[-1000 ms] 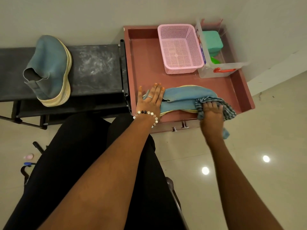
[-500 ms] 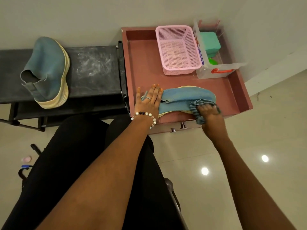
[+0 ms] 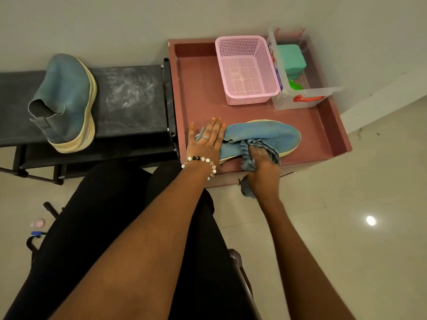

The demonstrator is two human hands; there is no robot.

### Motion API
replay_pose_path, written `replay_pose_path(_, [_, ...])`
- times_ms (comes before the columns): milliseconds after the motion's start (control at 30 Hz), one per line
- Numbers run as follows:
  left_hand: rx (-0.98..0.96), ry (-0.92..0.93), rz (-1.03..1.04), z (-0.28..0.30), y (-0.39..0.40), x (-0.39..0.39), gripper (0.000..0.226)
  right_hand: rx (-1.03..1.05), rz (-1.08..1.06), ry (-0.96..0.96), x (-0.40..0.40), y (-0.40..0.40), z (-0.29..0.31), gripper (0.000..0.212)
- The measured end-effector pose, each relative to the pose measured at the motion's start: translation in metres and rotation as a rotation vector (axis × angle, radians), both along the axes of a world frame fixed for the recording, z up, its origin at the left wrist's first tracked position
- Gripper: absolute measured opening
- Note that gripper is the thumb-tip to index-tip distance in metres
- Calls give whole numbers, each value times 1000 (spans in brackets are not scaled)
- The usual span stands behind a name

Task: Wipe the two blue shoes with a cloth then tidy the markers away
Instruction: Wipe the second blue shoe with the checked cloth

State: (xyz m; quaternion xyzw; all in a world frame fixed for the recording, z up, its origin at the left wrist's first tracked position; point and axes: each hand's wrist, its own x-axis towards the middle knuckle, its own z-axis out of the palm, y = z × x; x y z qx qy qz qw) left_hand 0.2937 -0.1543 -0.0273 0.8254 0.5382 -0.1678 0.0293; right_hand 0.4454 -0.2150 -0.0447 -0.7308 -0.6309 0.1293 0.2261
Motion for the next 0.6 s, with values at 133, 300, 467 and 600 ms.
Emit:
replay_pose_path(133, [8, -13, -20, -1, -1, -1, 87, -45, 139, -262, 70, 3, -3, 53])
replay_pose_path(300, [-3, -10, -16, 1, 0, -1, 89, -158, -3, -374, 98, 14, 0, 48])
replay_pose_path(467, [-3, -16, -4, -1, -1, 0, 89, -239, -285, -185, 31, 10, -6, 60])
replay_pose_path(600, [6, 5, -6, -1, -1, 1, 83, -304, -249, -226, -6, 1, -4, 62])
